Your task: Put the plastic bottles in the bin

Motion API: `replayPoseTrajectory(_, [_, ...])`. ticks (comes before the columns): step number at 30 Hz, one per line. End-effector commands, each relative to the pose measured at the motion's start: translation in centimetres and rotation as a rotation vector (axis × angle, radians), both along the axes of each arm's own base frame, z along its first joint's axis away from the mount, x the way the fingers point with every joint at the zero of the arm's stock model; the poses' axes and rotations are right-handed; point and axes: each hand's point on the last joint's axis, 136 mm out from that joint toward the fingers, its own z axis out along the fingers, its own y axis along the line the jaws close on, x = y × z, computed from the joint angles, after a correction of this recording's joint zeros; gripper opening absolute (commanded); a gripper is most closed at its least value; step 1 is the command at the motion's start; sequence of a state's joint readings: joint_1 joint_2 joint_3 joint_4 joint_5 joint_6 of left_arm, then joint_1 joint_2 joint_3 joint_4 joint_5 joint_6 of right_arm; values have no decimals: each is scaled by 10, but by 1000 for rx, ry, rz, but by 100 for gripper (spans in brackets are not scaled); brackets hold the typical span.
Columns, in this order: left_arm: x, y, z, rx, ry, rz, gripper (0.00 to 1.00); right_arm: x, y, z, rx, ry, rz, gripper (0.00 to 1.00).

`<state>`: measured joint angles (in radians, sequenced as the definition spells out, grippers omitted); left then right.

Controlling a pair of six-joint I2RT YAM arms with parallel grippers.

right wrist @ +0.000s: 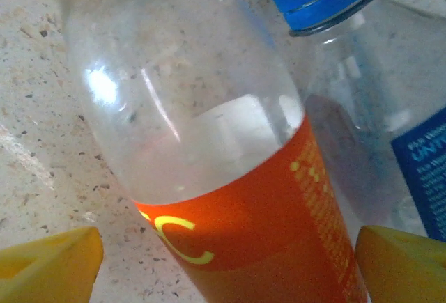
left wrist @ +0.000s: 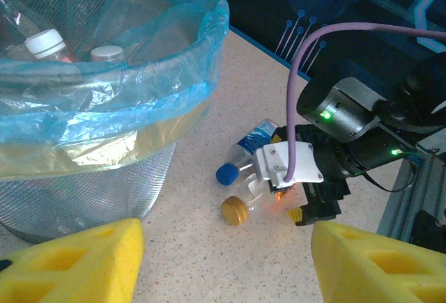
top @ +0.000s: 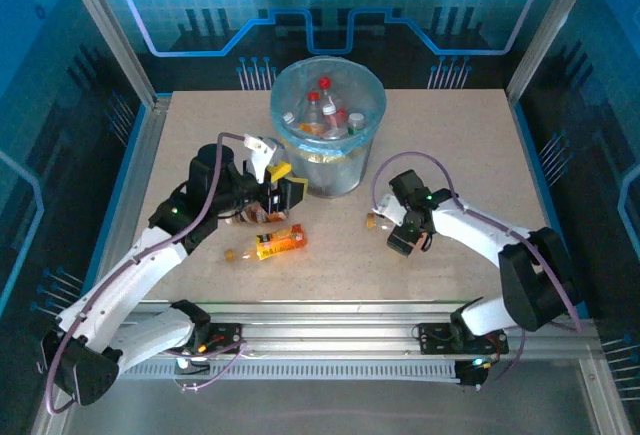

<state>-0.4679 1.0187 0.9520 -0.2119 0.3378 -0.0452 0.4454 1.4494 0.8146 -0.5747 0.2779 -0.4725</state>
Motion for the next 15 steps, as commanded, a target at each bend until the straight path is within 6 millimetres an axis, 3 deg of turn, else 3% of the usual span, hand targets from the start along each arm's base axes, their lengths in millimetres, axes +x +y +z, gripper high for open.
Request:
replayPoseTrajectory(1, [-2, 0, 6, 7, -40, -7, 66, 8, 6, -1, 24, 18, -5, 91])
replayPoseTrajectory(7, [-2, 0, 8, 11, -44, -4, 66, 5, 8, -5, 37, 31, -9, 81])
replayPoseTrajectory(11, [-1, 1, 11, 10, -51, -2, 66, 2, 14, 5, 79, 10, -14, 67])
replayPoseTrajectory(15, [-1, 0, 17, 2, -61, -3, 66, -6, 22, 19, 140, 4, -19, 62])
